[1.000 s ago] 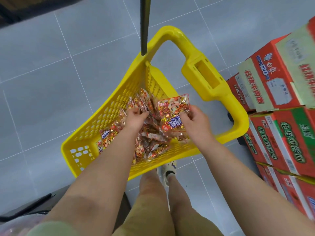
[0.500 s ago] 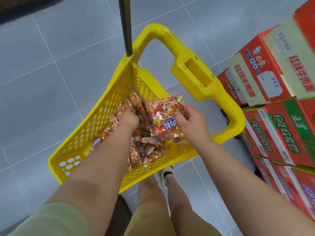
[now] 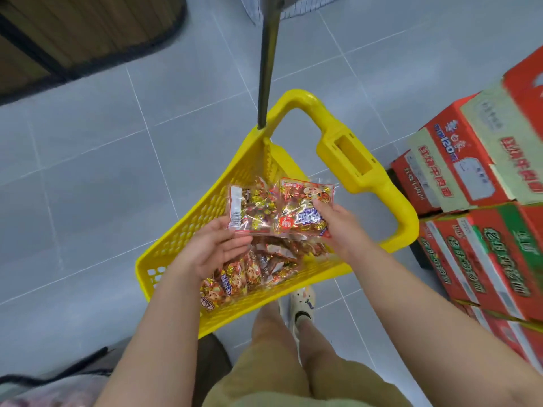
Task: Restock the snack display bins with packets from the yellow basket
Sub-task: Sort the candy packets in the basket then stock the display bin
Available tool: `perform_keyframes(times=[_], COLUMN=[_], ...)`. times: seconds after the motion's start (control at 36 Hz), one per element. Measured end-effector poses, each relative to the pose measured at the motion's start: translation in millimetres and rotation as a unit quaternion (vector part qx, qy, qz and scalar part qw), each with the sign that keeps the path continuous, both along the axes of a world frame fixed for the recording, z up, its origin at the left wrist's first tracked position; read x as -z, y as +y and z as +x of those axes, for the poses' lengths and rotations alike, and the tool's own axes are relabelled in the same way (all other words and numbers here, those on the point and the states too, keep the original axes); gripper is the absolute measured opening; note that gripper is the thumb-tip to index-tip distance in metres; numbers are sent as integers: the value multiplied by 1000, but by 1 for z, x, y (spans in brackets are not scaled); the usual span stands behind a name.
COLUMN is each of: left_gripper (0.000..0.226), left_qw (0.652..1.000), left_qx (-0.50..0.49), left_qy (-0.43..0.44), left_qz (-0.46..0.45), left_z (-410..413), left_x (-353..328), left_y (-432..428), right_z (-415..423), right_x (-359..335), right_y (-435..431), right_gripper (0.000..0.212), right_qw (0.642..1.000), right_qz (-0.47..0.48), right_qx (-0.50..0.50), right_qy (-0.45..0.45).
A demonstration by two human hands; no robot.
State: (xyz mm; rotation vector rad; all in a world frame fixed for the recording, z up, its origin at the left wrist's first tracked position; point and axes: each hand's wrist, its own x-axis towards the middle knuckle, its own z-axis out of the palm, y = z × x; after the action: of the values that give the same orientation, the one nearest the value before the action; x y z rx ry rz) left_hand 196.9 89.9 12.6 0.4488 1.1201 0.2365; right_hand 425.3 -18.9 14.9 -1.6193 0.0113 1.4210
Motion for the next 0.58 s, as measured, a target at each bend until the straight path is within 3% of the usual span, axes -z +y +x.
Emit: perform_keyframes(times=[0.08,0.19,0.25,0.44,0.5,0.58], left_gripper=[35,31,31,46,42,30], left_qw=[997,994,992,981,979,989], left_qx=[-12,63,79,181,191,120], left_qy=[-71,-90,-101,-52,-58,-80], left_qz=[-10,6,11,36,28,-9], left_z=[0,12,18,31,35,39], left_x=[-12,-19,-17,-4,0,10], left_y=[-7,-17,-21,-26,-26,-24], right_z=[-5,-9,-7,11,15,18], right_x=[-7,-11,-8,10,15,22], right_y=[7,13,13,0,-3,-5], right_gripper=[28,26,35,62,60,42], right_qw=[999,994,994,993,991,992], right_qz=[11,40,45,55,71,73], right_qx=[-2,6,13,-21,-38,-20], right_qy=[52,100,101,102,104,97])
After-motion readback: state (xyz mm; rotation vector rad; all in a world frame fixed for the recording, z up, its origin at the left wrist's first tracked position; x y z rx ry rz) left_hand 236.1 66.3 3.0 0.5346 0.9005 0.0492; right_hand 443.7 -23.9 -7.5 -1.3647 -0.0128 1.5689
